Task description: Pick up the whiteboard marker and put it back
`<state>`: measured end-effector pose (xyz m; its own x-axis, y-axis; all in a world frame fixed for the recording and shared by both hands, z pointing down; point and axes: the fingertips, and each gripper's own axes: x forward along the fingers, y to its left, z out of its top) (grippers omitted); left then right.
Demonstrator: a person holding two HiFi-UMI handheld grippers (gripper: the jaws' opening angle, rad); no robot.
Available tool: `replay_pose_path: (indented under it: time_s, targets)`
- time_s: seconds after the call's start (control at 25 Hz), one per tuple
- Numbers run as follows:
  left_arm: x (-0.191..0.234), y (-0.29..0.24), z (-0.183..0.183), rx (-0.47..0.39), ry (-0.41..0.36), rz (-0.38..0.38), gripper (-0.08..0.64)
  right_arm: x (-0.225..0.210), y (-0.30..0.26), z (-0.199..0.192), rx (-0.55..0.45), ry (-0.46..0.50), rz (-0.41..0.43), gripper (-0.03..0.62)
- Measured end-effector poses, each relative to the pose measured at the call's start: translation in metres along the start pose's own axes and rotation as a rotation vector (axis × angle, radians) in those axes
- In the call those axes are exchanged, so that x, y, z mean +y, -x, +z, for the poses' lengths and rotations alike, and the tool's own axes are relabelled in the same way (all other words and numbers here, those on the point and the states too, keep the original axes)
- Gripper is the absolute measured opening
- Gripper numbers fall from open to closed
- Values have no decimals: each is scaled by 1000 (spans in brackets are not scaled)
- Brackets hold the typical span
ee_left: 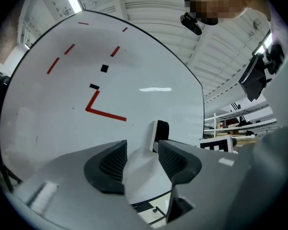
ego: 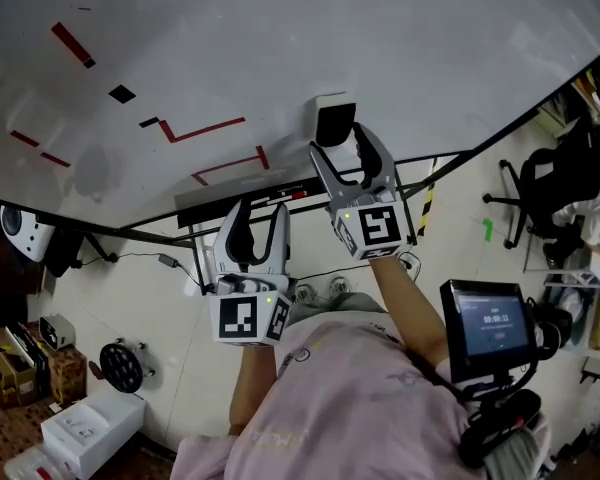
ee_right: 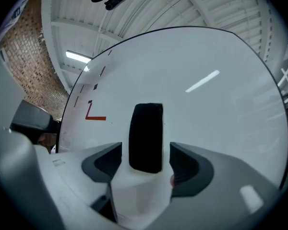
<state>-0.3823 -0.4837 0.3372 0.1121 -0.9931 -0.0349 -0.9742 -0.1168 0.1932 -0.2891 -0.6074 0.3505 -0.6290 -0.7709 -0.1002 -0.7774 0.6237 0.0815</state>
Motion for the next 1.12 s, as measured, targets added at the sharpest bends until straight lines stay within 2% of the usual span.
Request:
replay_pose_path:
  time_s: [0.2, 0.44, 0.6, 0.72, 0.92, 1.0, 1.12]
  targets:
    - [-17, 2, -14, 35, -39, -37, 190, -5, 43, -6, 42, 28, -19, 305]
    - [-87, 30, 0, 4, -111, -65, 191, -7, 95, 13, 22, 44, 12, 305]
    - [-168, 66, -4, -16, -155, -62, 191, -29, 172, 13, 54, 42, 10, 302]
    - [-245, 111, -29, -14, -148, -40, 191, -46, 248, 0, 81, 22, 23, 301]
    - [-360, 192, -95, 110, -143, -40, 190, -59, 386, -19, 126, -13, 74, 299]
    - [-394, 224, -98, 141, -147, -33, 191, -61, 431, -16, 136, -38, 79, 299]
    - [-431, 267, -90, 127, -144, -33, 191, -58, 489, 0, 120, -58, 81, 298]
